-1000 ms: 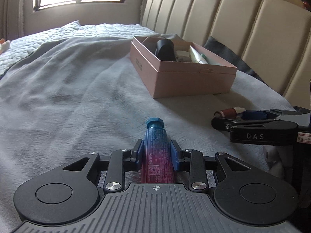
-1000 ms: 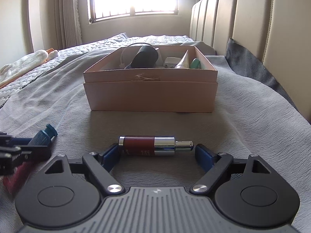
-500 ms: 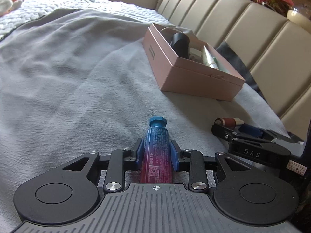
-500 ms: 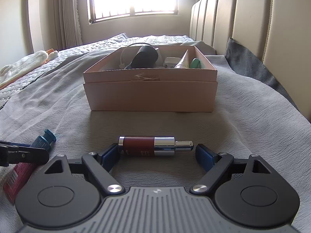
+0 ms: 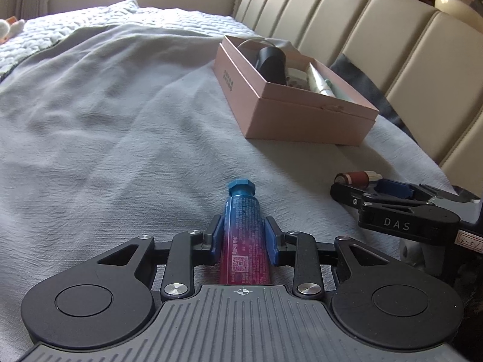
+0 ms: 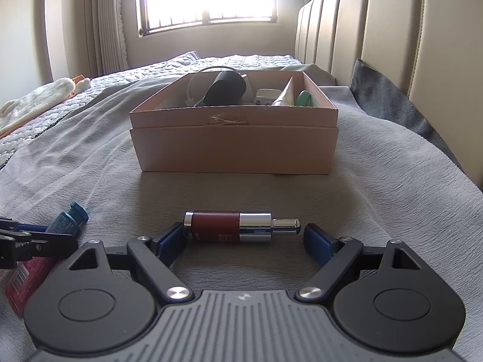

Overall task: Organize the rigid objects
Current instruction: 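Lift the lipstick with the right gripper while the left gripper holds the toothpaste tube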

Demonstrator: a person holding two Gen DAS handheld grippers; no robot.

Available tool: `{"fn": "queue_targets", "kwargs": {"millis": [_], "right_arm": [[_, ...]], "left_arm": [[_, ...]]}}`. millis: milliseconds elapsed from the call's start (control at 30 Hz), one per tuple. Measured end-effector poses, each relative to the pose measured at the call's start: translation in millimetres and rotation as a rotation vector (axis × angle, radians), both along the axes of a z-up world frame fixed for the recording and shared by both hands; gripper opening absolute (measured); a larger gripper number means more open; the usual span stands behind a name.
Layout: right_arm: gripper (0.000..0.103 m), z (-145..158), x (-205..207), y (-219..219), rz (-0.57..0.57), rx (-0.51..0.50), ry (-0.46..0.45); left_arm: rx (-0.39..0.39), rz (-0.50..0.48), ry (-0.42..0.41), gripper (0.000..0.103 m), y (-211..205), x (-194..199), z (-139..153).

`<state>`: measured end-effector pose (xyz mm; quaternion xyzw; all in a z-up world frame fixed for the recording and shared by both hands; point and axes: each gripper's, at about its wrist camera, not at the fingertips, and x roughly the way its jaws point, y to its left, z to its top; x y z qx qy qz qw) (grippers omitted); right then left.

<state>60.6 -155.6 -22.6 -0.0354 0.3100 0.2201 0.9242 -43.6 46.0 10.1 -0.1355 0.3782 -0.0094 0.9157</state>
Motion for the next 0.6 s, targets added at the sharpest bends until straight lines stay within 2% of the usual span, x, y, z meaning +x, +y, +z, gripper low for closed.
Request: {"fn": "queue_targets", "kwargs": {"millis": [167, 367, 600], "right_arm": [[0.096, 1, 3, -2, 0.041, 0.025, 0.028], [0.096, 1, 1, -2, 0.03, 0.019, 0.024], [0.096, 11, 7, -5, -0.038, 0.01, 0.021]], "left_arm": [[0.022, 0.009, 0.0, 0.033, -3, 4, 0], [0.07, 0.011, -0.014, 0.033, -10, 2, -1], [0.092, 0.012, -0.029, 0.033, -12, -4, -2]]}}
